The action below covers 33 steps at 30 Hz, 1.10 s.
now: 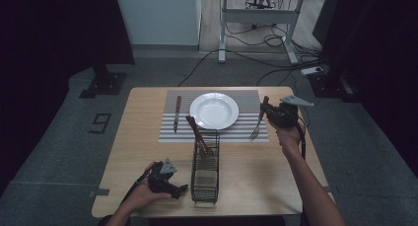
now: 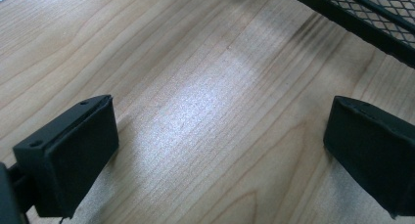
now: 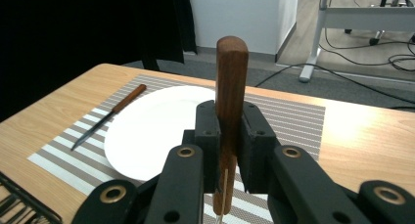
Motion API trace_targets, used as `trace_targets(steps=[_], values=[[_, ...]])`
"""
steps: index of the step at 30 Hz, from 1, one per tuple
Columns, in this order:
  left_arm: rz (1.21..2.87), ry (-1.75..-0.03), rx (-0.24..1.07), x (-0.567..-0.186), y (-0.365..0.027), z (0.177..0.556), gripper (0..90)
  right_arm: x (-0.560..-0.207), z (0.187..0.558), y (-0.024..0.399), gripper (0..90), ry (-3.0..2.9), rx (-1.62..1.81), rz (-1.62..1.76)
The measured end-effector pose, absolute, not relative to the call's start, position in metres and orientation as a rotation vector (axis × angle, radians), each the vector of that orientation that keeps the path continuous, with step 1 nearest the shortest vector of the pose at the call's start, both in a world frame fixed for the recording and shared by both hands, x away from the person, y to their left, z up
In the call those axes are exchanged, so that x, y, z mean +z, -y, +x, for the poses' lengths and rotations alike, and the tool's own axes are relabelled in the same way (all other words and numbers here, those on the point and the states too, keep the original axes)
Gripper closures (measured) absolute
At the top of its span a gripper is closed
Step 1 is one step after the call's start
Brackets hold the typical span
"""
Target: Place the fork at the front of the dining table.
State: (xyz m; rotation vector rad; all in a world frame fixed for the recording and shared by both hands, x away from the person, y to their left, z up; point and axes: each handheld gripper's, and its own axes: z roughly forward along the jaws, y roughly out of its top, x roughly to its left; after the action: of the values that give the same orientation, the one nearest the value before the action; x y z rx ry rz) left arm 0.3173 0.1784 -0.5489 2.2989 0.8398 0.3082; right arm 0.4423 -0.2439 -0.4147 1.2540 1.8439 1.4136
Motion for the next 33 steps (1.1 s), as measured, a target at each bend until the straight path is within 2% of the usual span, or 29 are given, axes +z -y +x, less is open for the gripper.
trace_targets(steps=[17,33], values=[[2.299,-0.84,0.308,-0.549,-0.178,0.317,0.0,-0.44,0.459,0.238,80.6,-1.881,1.295,1.3],[2.3,-0.839,0.307,-0.549,-0.178,0.318,0.0,-0.442,0.466,0.234,80.5,-1.866,1.288,1.302]])
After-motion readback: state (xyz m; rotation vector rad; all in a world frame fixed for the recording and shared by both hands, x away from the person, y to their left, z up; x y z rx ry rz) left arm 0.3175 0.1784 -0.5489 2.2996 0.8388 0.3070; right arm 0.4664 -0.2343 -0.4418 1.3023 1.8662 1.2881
